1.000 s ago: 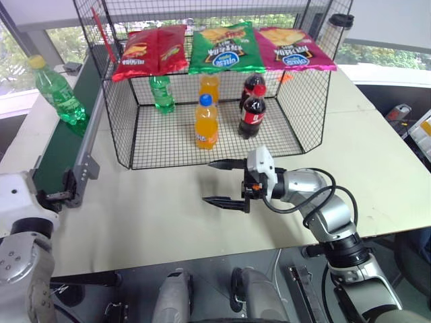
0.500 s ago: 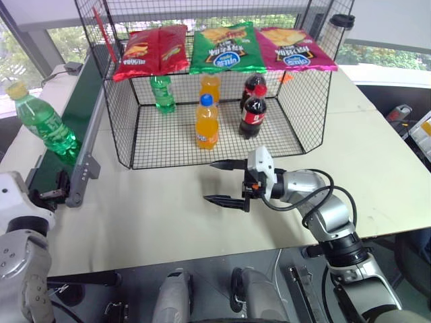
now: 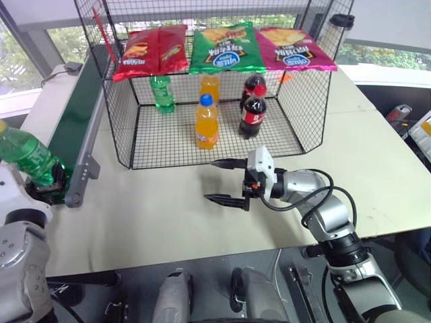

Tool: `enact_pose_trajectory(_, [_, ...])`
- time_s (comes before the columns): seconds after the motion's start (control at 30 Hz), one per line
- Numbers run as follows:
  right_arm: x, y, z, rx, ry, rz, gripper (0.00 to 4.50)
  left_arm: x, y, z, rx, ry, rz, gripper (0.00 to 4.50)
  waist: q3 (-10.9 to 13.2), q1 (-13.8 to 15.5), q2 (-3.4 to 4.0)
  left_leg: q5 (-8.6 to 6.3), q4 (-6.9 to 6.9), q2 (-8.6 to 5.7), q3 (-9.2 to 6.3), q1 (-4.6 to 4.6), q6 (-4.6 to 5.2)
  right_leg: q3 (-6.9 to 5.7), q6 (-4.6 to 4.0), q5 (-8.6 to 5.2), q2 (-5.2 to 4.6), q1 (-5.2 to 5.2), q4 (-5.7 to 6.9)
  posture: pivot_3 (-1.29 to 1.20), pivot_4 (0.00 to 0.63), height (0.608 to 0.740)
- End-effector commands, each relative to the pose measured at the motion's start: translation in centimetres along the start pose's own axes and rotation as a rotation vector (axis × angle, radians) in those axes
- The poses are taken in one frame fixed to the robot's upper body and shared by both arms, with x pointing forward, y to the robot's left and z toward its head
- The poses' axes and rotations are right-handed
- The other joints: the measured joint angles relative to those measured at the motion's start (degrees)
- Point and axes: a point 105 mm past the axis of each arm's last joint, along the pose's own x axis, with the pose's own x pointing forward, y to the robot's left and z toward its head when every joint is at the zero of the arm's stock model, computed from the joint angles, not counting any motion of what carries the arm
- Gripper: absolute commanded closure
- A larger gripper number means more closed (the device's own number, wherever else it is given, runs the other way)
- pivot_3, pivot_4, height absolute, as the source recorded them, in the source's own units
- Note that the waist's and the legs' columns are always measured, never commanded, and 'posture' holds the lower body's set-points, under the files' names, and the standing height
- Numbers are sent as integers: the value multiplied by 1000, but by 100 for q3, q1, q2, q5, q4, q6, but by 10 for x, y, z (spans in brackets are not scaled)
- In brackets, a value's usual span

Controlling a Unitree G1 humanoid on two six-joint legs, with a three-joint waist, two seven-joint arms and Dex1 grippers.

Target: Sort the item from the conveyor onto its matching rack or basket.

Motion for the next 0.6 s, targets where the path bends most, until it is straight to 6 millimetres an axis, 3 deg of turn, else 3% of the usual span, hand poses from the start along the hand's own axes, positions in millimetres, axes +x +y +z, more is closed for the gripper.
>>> enact_pose_trajectory(0.03, [0, -1, 8, -34, -29, -4, 0, 3, 6, 10, 40, -39, 33, 125, 0, -4, 0, 0, 0, 0, 0, 0, 0, 0, 0, 0, 0, 0, 0, 0, 150, 740])
enact_pose_trajectory(0.1, [0, -1, 8, -36, -28, -6, 0, 3, 6, 7, 38, -31, 27, 125, 0, -4, 0, 0, 0, 0, 1, 0, 0, 0, 1, 0, 0, 0, 0, 0, 150, 740])
enact_pose_trajectory(0.23, [0, -3, 9, -40, -28, -14, 0, 0, 2, 5, 21, -36, -6, 1734, 0, 11, 0, 0, 0, 0, 0, 0, 0, 0, 0, 0, -1, 0, 0, 0, 150, 740])
enact_pose_trajectory(0.6, [1, -4, 9, -42, -29, -17, 0, -6, -14, 46, 31, -157, -98, 1752, 0, -3, -1, 0, 1, 0, -1, 0, -1, -1, 0, 1, -2, 2, -1, 0, 150, 740])
